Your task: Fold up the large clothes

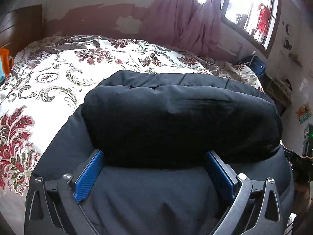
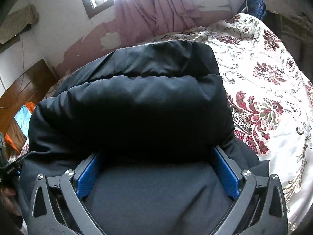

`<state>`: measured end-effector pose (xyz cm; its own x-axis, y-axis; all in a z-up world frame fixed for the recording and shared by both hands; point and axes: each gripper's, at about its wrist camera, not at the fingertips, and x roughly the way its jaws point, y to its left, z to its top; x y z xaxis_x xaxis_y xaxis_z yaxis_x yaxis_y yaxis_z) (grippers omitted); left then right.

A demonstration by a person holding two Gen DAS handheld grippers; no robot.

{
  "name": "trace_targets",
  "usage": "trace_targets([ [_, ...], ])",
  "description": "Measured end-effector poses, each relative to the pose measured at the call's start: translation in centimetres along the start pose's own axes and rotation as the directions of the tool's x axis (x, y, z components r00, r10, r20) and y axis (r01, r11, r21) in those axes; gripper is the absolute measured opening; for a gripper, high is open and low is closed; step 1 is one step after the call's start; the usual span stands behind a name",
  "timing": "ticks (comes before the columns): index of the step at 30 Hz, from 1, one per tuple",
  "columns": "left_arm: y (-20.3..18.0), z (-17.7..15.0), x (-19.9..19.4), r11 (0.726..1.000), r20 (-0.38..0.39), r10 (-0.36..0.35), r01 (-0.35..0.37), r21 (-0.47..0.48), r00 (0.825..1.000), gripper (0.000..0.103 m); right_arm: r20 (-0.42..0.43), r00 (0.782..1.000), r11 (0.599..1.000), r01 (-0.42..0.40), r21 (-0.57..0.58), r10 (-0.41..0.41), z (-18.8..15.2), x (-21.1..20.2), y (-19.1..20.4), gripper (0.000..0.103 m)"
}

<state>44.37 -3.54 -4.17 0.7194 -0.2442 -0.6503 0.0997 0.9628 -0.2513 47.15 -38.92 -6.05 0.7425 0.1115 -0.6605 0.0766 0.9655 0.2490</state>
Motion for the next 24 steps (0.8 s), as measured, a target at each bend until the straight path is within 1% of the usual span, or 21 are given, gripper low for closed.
trace_targets([
  [5, -0.2, 0.0, 0.1, 1.0, 0.004, -0.001, 0.001, 0.0, 1.0, 0.103, 0.017, 1.0, 1.0, -0.007, 0.005, 0.007, -0.1, -0.3, 0.0, 0.102],
  [10, -0.1, -0.6, -0.2, 1.0, 0.032, -0.015, 0.015, -0.005, 0.999, 0.103, 0.061, 0.998, 1.0, -0.019, 0.015, 0.018, -1.0, -1.1, -0.3, 0.102],
  [14, 0.8, -1.5, -0.9, 0.996, 0.086, -0.076, 0.079, -0.028, 0.993, 0.103, 0.1, 0.994, 0.997, -0.06, 0.055, 0.054, -1.6, -2.0, -1.1, 0.102],
  [16, 1.2, -1.7, -1.2, 0.993, 0.101, -0.105, 0.109, -0.04, 0.989, 0.103, 0.089, 0.994, 0.994, -0.067, 0.088, 0.059, -1.7, -2.3, -2.0, 0.102],
  [17, 1.4, -1.8, -1.4, 0.992, 0.106, -0.112, 0.118, -0.046, 0.988, 0.102, 0.08, 0.996, 0.993, -0.054, 0.102, 0.046, -1.8, -2.5, -2.4, 0.102],
  [20, 1.8, -1.9, -2.3, 0.996, 0.108, -0.058, 0.065, -0.061, 0.992, 0.102, 0.057, 0.998, 0.993, -0.015, 0.118, 0.008, -2.1, -2.9, -3.5, 0.102],
  [21, 1.9, -1.9, -2.8, 0.999, 0.101, -0.025, 0.029, -0.045, 0.995, 0.102, 0.048, 0.999, 0.993, -0.01, 0.119, 0.004, -2.2, -3.0, -3.8, 0.102],
  [23, 2.4, -1.9, -3.4, 1.0, 0.098, 0.024, -0.023, -0.018, 0.995, 0.103, 0.026, 0.999, 0.99, 0.027, 0.135, -0.031, -2.3, -2.9, -4.6, 0.102],
  [24, 2.9, -1.8, -3.8, 0.999, 0.094, 0.047, -0.046, -0.01, 0.994, 0.103, 0.016, 0.999, 0.987, 0.025, 0.16, -0.028, -2.3, -2.9, -5.2, 0.102],
])
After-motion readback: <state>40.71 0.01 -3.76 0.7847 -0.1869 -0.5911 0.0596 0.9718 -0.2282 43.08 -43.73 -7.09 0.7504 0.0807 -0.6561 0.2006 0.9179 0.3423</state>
